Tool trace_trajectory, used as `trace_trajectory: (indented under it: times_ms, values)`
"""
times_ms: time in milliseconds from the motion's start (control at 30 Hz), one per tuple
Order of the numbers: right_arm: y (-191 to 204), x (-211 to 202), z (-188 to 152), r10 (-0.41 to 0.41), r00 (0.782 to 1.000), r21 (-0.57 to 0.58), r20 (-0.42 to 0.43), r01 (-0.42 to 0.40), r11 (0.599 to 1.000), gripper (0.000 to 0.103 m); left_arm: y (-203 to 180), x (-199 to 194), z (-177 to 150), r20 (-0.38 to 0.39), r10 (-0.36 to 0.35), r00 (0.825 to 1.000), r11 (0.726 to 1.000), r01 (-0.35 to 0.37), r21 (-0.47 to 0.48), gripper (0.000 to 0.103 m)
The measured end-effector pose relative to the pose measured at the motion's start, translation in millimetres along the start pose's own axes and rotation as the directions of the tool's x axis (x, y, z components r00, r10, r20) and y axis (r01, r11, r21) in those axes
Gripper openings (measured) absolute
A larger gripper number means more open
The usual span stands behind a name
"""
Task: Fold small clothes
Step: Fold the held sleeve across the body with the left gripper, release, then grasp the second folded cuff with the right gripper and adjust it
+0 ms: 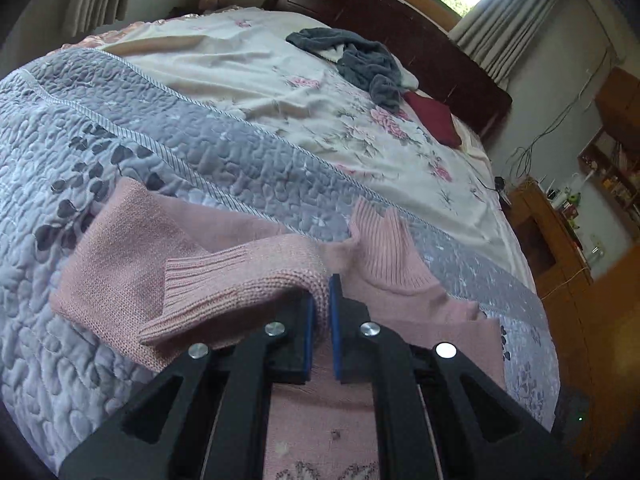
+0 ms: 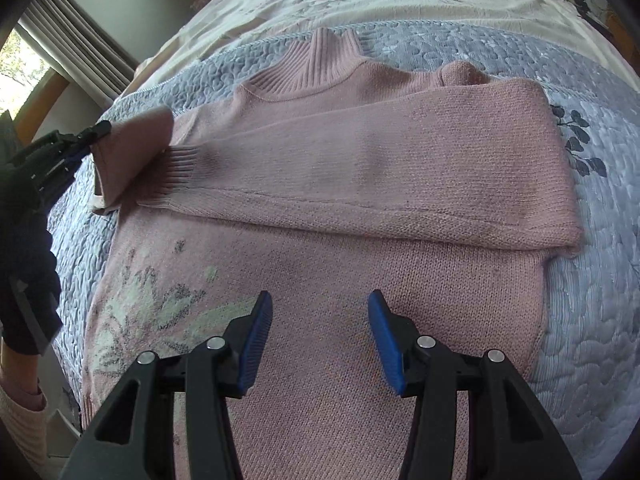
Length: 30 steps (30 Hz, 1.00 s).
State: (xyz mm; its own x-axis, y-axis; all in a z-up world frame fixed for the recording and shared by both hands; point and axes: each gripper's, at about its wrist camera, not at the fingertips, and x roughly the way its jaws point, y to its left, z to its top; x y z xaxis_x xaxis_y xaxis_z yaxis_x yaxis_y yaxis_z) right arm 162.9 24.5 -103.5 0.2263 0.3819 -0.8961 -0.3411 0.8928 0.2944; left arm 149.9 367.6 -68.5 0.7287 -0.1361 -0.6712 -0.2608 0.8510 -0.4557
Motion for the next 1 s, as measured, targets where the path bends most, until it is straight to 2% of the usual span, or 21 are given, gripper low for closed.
trace_trajectory:
  times_ms: [200,400,500,567,633,700,767,833,900,1000]
  values:
    - [-5,3,-1,-0.001,1.000,0.011,-0.011,0.001,1.000,0.050,-2,43,-34,-0.094,0.021,0.995,1.000,-0.020,0.009,0.005]
    - [-8,8,1,-0.005,0.999,0.027,-0.032,0.005,1.000,0.050,11,71,-58,-0.197,0.016,0.980,1.000,-0.016,0.002,0.007]
    - [-7,8,5,0.001,0.999,0.036,-0.041,0.000,0.999,0.050,16,64,-56,-0.244,-0.032,0.969,0.999,0.031,-0.011,0.009]
    - [-3,5,12,0.017,0.999,0.033,-0.036,-0.015,0.999,0.050,21,46,-53,-0.257,-0.070,0.964,0.998,0.068,-0.015,0.010]
    - [6,0,23,0.038,0.999,0.019,-0.028,-0.038,0.999,0.050,28,19,-47,-0.229,-0.078,0.970,0.996,0.083,0.013,0.013]
    - [19,-1,38,0.074,0.997,0.009,-0.026,-0.074,0.997,0.050,40,-6,-37,-0.175,-0.036,0.984,0.998,0.045,0.049,0.016]
    - [35,5,55,0.128,0.991,0.018,-0.041,-0.128,0.992,0.051,57,-19,-21,-0.134,0.037,0.990,0.998,-0.029,0.060,0.017]
    - [54,16,73,0.189,0.980,0.031,-0.054,-0.188,0.982,0.051,75,-19,-5,-0.122,0.147,0.982,0.988,-0.141,0.057,0.017]
    - [72,33,89,0.209,0.975,0.045,-0.075,-0.206,0.977,0.051,92,-13,10,-0.125,0.189,0.974,0.982,-0.187,0.027,0.017]
    - [97,61,109,0.265,0.958,0.080,-0.113,-0.257,0.963,0.052,110,5,19,-0.157,0.264,0.952,0.964,-0.264,0.026,0.016]
